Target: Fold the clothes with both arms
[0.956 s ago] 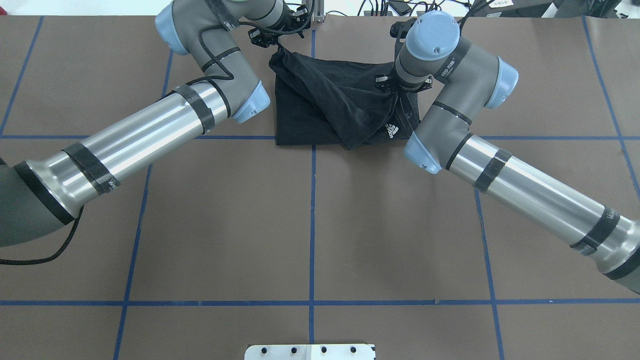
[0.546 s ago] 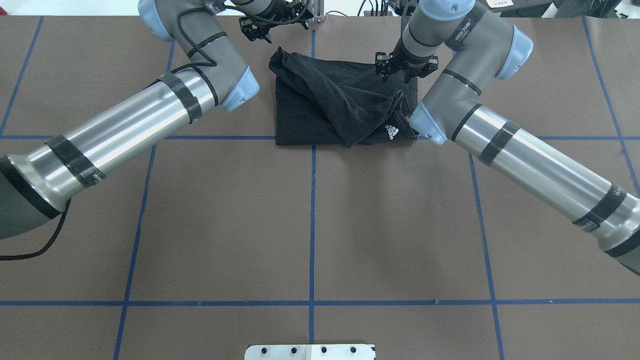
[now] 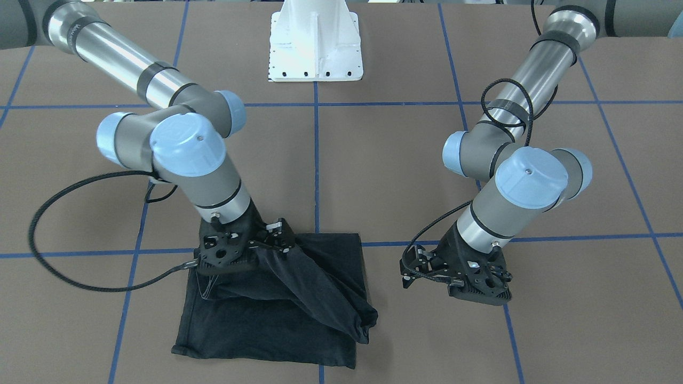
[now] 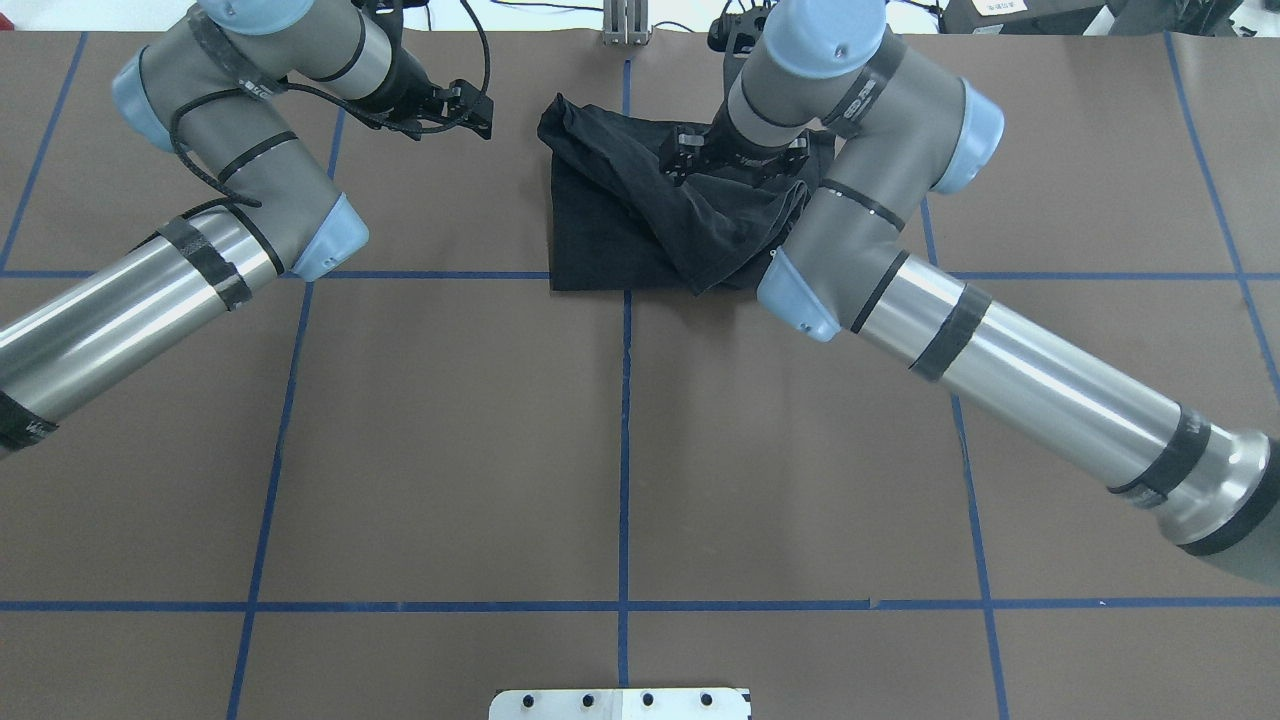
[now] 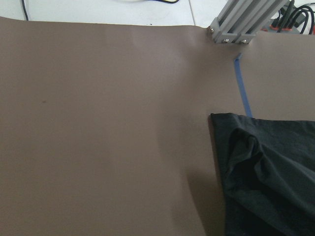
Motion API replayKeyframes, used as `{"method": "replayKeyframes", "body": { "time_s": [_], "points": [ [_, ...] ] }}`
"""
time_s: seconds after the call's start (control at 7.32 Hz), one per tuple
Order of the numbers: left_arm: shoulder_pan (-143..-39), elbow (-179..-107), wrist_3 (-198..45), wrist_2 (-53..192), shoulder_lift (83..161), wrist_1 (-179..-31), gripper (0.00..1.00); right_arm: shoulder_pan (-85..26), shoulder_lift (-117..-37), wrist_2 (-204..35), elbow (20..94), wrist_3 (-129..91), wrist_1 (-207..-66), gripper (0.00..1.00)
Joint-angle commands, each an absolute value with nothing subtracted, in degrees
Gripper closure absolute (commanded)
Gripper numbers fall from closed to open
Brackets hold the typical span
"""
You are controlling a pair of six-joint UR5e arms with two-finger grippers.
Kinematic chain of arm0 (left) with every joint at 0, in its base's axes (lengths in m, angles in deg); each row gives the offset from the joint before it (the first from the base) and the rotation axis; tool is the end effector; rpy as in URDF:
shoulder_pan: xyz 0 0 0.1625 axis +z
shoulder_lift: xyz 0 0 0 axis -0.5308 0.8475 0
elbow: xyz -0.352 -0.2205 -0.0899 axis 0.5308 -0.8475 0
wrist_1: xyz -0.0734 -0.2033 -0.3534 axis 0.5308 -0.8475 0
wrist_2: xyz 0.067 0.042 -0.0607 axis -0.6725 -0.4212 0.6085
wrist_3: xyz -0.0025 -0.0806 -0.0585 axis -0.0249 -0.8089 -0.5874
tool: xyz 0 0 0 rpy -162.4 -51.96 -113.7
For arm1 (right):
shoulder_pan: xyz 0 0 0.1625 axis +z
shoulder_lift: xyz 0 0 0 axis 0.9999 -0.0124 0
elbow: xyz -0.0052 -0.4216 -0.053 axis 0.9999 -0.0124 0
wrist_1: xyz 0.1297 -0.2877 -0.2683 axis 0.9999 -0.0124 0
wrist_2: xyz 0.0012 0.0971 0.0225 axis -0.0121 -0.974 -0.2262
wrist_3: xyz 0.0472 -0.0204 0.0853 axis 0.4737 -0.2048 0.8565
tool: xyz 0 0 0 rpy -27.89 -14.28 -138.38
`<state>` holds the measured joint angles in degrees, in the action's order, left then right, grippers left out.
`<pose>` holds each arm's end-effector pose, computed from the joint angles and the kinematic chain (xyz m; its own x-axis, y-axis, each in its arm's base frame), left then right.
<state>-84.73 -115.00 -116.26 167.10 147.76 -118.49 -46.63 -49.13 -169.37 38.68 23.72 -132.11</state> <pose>0.4187 -0.6884 0.2958 0.5121 0.1694 -0.8420 0.1720 0.9403 0.2938 -0.5058 -0.6059 0.2181 0.6433 -0.0708 0.7623 -0.1652 0.9594 0.2286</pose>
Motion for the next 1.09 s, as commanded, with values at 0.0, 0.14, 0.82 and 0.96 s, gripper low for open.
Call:
{"method": "replayKeyframes", "body": {
  "time_s": [0.0,0.14,0.82,0.96],
  "points": [
    [-84.8,-115.1,-115.9,167.2,146.9,-118.6,0.00,-55.4,-48.0,-154.3,43.2,23.8,-141.4,0.06],
    [-84.8,-115.2,-115.9,167.2,146.3,-118.7,0.00,-57.5,-48.0,-148.8,43.1,23.1,-142.0,0.13],
    [-84.8,-115.3,-115.9,167.2,146.1,-118.8,0.00,-61.0,-43.4,-138.8,37.6,23.9,-142.5,0.96],
    [-84.8,-115.3,-115.9,167.2,146.2,-118.8,0.00,-61.0,-40.1,-138.8,32.6,26.7,-142.0,1.00]
  ]
}}
